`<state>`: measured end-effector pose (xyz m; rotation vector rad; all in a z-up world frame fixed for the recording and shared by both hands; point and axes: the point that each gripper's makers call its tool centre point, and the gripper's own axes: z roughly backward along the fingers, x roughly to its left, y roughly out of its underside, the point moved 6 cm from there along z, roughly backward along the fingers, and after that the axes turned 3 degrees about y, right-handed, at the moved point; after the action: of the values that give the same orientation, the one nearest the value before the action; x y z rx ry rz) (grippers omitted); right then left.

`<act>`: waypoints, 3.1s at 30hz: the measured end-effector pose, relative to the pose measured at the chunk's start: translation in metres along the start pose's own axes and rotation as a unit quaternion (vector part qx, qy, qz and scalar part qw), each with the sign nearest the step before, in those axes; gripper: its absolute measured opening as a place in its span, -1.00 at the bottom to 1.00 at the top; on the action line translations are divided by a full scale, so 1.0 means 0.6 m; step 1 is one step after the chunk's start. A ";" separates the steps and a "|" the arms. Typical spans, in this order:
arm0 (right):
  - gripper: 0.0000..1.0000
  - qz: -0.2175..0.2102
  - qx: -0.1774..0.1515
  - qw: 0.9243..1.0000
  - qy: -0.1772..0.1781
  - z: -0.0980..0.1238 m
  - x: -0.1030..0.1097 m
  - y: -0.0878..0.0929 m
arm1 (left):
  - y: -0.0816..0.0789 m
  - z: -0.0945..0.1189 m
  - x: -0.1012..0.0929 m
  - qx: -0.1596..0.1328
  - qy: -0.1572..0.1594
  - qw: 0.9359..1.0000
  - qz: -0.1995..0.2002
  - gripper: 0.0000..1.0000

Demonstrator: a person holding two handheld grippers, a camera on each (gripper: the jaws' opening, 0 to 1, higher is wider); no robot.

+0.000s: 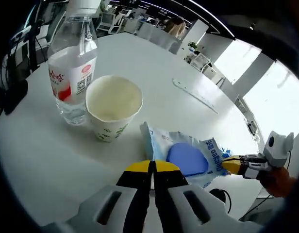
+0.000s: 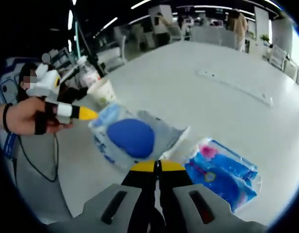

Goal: Arrange the tabletop items into an orderly group along one side of the table until the central work area is clear of visible clutter.

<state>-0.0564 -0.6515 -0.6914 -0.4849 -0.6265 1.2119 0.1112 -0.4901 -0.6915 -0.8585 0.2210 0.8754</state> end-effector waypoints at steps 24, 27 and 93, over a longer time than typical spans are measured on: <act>-1.00 -0.037 -0.001 0.999 0.000 -0.024 0.014 0.001 | -0.020 -0.026 0.024 -0.001 -0.016 1.000 0.011 -1.00; -1.00 -0.040 -0.001 0.999 0.001 -0.026 0.012 0.003 | -0.019 -0.027 0.028 0.001 -0.020 1.000 0.006 -1.00; -0.75 -0.194 -0.055 0.953 0.227 0.146 -0.136 0.137 | 0.079 0.085 0.063 0.017 -0.024 0.999 -0.019 -0.88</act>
<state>-0.1914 -0.7047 -0.6951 -0.6749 -0.3676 0.6619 0.0921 -0.4144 -0.7039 -0.8056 0.1765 0.8532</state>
